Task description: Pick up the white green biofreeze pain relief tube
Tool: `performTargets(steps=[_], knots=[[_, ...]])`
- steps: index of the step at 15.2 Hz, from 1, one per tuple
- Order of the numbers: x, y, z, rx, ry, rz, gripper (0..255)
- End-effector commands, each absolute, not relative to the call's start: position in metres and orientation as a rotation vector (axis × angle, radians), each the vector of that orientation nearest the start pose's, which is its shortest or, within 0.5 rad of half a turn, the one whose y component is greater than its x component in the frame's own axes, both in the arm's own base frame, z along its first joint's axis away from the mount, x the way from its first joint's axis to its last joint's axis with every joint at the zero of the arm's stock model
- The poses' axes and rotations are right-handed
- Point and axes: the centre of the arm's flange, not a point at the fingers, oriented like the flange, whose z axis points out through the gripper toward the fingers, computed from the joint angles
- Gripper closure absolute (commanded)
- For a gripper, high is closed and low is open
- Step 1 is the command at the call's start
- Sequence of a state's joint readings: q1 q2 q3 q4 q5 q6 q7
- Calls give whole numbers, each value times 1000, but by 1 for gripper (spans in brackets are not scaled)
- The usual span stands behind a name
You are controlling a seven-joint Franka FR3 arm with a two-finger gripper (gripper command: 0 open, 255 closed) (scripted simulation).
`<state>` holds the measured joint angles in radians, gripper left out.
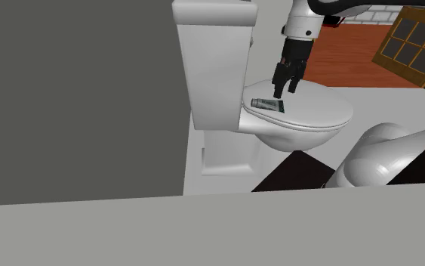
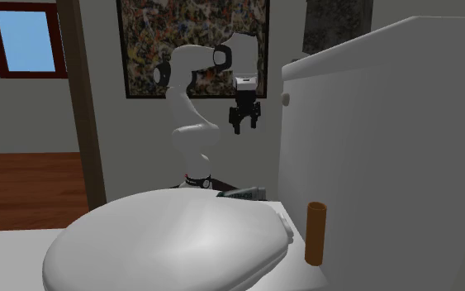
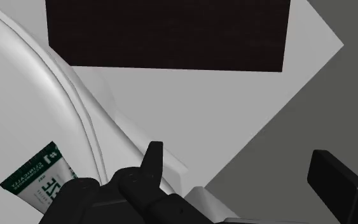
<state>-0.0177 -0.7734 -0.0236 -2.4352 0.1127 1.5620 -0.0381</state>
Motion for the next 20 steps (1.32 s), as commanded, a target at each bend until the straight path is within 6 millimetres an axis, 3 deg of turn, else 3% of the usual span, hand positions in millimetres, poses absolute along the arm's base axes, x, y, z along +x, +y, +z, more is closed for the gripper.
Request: performTargets(steps=[1, 10, 20], knots=[[305, -2, 550, -3006, 0, 143, 0], [326, -74, 482, -3067, -444, -94, 0], [385, -148, 421, -3035, -954, -372, 0]])
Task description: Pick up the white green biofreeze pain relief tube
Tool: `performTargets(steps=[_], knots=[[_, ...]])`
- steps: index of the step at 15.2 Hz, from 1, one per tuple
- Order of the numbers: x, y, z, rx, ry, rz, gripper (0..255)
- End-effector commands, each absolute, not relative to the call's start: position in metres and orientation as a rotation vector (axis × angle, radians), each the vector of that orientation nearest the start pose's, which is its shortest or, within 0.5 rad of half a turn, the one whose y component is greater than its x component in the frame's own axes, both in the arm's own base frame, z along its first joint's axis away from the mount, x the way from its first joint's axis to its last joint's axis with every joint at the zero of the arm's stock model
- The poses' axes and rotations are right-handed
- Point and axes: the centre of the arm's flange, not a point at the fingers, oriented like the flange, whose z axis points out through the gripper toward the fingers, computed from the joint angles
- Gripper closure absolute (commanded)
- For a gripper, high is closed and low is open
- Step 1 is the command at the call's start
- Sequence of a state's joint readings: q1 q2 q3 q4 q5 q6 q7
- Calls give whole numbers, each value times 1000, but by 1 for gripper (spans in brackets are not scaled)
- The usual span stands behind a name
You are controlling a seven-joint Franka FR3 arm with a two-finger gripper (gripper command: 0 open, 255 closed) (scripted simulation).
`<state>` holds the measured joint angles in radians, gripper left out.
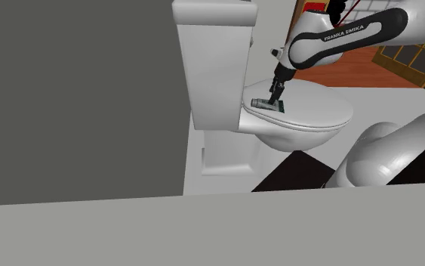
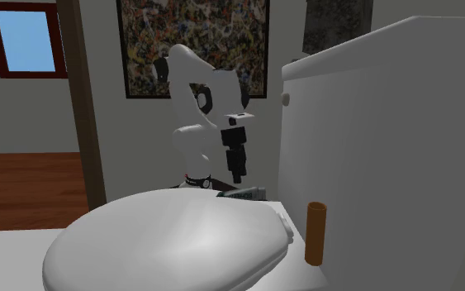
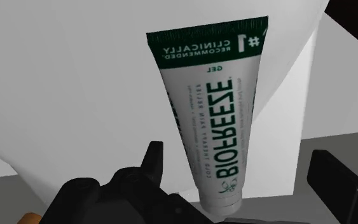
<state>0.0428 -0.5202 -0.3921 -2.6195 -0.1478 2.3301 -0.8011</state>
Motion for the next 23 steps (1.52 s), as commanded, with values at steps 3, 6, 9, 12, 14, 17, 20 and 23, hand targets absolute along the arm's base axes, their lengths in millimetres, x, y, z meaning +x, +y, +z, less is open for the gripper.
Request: performTargets(steps=[3, 6, 9, 12, 14, 17, 20, 23], knots=[[386, -148, 410, -3035, -954, -372, 0], [386, -148, 394, -3035, -954, -372, 0], [386, -148, 381, -3035, -954, -372, 0], [385, -147, 381, -3035, -954, -372, 255], [385, -147, 381, -3035, -954, -372, 255], [385, -147, 381, -3035, -954, -372, 255], [386, -148, 381, -3035, -954, -372, 255], [386, -148, 397, -3035, -954, -372, 255]])
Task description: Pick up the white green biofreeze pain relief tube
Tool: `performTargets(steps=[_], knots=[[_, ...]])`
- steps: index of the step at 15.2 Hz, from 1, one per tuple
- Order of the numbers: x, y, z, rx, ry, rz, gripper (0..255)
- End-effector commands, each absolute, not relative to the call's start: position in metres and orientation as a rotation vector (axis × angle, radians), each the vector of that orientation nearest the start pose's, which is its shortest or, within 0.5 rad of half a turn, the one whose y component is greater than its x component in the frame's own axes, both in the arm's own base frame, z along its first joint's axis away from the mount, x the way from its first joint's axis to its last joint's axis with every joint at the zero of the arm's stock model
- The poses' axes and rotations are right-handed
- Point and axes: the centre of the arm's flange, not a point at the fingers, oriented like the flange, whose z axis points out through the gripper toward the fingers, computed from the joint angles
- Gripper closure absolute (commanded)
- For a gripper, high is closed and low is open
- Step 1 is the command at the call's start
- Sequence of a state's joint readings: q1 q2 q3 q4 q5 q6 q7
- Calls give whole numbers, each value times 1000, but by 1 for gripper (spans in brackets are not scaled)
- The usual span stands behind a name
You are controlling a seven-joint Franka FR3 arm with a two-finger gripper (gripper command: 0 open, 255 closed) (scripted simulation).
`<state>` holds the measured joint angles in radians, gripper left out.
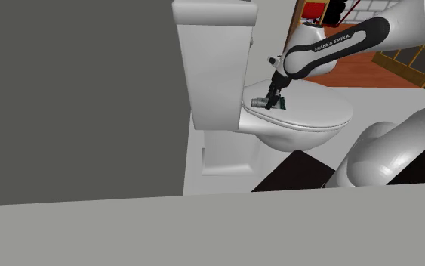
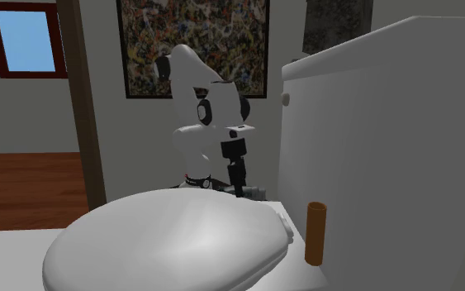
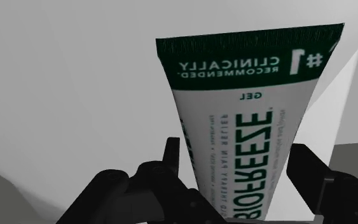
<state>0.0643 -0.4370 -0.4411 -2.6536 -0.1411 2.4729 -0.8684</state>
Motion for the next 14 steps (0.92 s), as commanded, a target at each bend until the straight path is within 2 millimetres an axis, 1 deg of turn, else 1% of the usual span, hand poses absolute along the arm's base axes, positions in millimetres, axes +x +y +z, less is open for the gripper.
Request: performTargets(steps=[1, 12, 14], knots=[[386, -148, 402, -3035, -954, -372, 255], [386, -148, 460, -3035, -954, -372, 255], [386, -148, 461, -3035, -954, -372, 255]])
